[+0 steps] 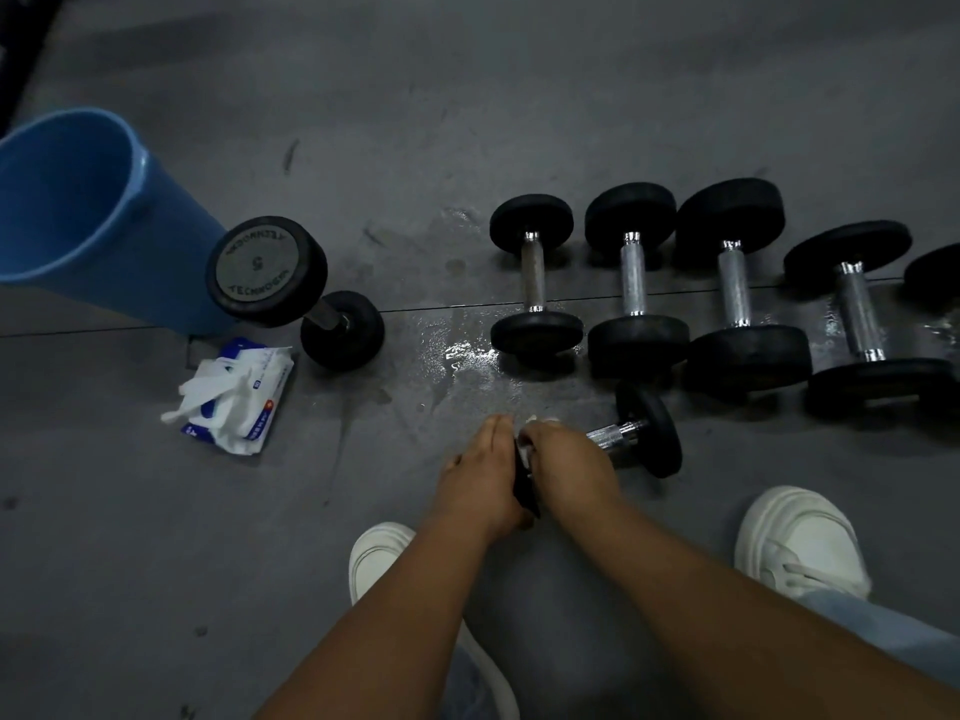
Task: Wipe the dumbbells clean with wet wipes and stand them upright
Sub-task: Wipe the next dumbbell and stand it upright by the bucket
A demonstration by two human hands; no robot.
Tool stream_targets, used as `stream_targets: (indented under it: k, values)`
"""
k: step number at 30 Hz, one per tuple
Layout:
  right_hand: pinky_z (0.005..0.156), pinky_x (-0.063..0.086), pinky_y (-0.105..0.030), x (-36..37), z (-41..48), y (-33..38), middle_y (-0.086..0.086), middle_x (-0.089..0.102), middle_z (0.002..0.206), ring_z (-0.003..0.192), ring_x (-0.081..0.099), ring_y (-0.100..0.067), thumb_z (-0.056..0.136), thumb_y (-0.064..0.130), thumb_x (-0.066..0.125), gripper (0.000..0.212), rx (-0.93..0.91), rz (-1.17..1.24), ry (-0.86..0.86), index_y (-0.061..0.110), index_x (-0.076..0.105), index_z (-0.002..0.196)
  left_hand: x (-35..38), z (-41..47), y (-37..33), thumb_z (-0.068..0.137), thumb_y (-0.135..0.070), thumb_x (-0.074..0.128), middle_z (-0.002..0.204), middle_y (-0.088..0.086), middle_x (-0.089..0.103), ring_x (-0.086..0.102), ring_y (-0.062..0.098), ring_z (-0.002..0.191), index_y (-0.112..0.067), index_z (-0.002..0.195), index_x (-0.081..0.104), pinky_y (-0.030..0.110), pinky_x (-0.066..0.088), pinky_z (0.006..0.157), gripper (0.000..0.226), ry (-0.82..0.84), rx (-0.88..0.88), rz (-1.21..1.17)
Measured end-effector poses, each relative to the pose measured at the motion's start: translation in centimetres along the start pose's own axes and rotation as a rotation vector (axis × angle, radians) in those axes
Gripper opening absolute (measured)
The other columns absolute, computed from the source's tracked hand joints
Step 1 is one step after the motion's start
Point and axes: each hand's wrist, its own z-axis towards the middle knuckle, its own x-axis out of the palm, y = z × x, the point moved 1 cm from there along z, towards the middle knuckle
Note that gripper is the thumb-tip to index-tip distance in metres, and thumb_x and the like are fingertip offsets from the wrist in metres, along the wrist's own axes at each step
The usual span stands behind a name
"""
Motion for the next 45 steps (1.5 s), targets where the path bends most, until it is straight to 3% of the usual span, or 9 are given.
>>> stream_targets:
  k: [7, 11, 15, 19, 24, 28, 32, 37, 45]
  values:
    - [0.076, 0.042, -0.032, 0.9, -0.4, -0.3, 0.0, 0.063, 0.098, 0.096, 0.056, -0.024, 0.096, 0.029, 0.048, 0.026, -0.015, -0.018, -0.163, 0.02, 0.071, 0.091, 0.2, 0.2, 0.2, 0.066, -0.031, 0.085, 0.164, -0.002, 0.006, 0.033, 0.025, 0.142, -0.019, 0.155, 0.002, 0.044, 0.031, 0.112, 0.122, -0.004, 0.006, -0.009]
    - [0.078, 0.027, -0.032, 1.1, -2.2, -0.2, 0.004, 0.067, 0.073, 0.089, 0.062, -0.017, 0.082, 0.031, 0.055, 0.015, 0.04, -0.101, -0.124, 0.029, 0.069, 0.076, 0.3, 0.1, 0.1, 0.065, -0.036, 0.084, 0.163, -0.002, 0.009, 0.034, 0.024, 0.141, -0.019, 0.154, 0.004, 0.044, 0.033, 0.111, 0.12, -0.016, 0.008, -0.012]
    - [0.086, 0.019, -0.027, 0.7, -1.9, -0.9, 0.007, 0.068, 0.086, 0.104, 0.055, -0.011, 0.083, 0.03, 0.051, 0.019, -0.035, -0.076, -0.13, 0.032, 0.068, 0.091, 0.5, 0.2, 0.2, 0.065, -0.035, 0.084, 0.163, -0.003, 0.009, 0.033, 0.023, 0.143, -0.019, 0.154, 0.005, 0.043, 0.032, 0.112, 0.121, -0.017, 0.002, -0.013]
    - [0.09, 0.032, -0.035, 0.7, -0.8, -0.2, 0.005, 0.065, 0.111, 0.108, 0.051, -0.022, 0.089, 0.026, 0.05, 0.035, 0.001, 0.024, -0.13, 0.032, 0.058, 0.123, 0.5, 0.0, 0.2, 0.064, -0.035, 0.085, 0.163, -0.004, 0.007, 0.033, 0.024, 0.143, -0.02, 0.154, 0.005, 0.043, 0.032, 0.112, 0.121, -0.028, 0.006, -0.007]
    - [0.077, 0.04, -0.034, 1.9, -1.0, -1.1, -0.009, 0.066, 0.096, 0.09, 0.056, -0.034, 0.094, 0.024, 0.048, 0.023, -0.062, -0.013, -0.058, 0.017, 0.069, 0.099, 0.3, 0.3, 0.3, 0.066, -0.034, 0.084, 0.165, -0.001, 0.002, 0.028, 0.025, 0.146, -0.019, 0.156, 0.001, 0.044, 0.029, 0.115, 0.124, 0.004, -0.005, -0.001]
    - [0.062, 0.044, -0.03, 1.9, -1.3, -1.0, 0.0, 0.062, 0.078, 0.074, 0.058, -0.028, 0.083, 0.031, 0.05, 0.025, -0.047, -0.099, -0.098, 0.022, 0.074, 0.086, 0.0, 0.4, 0.2, 0.066, -0.034, 0.085, 0.165, 0.0, 0.002, 0.026, 0.024, 0.147, -0.018, 0.156, 0.001, 0.045, 0.027, 0.116, 0.123, 0.011, -0.005, 0.002]
    - [0.083, 0.033, -0.034, 1.5, -1.7, -1.2, 0.013, 0.069, 0.095, 0.099, 0.056, -0.018, 0.076, 0.03, 0.054, 0.021, -0.073, -0.142, -0.089, 0.031, 0.069, 0.091, 0.0, 0.2, 0.1, 0.066, -0.034, 0.084, 0.164, 0.0, 0.006, 0.029, 0.024, 0.145, -0.018, 0.155, 0.004, 0.043, 0.029, 0.114, 0.121, 0.0, 0.0, 0.009]
    - [0.109, 0.003, -0.032, 1.9, -1.8, -0.5, 0.006, 0.059, 0.128, 0.129, 0.044, -0.012, 0.087, 0.031, 0.046, 0.063, -0.043, -0.016, -0.054, 0.027, 0.032, 0.148, -0.1, 0.4, 0.1, 0.07, -0.038, 0.081, 0.164, -0.001, 0.008, 0.026, 0.022, 0.146, -0.018, 0.155, 0.004, 0.043, 0.027, 0.114, 0.117, -0.005, 0.007, -0.013]
    - [0.11, -0.008, -0.04, 0.7, -1.4, -0.1, 0.007, 0.059, 0.129, 0.139, 0.032, -0.012, 0.09, 0.036, 0.051, 0.049, -0.105, -0.134, 0.023, 0.03, 0.04, 0.137, -0.9, 0.5, -0.1, 0.069, -0.032, 0.084, 0.165, 0.0, 0.003, 0.024, 0.023, 0.147, -0.016, 0.156, 0.002, 0.044, 0.025, 0.116, 0.121, 0.062, -0.012, 0.007]
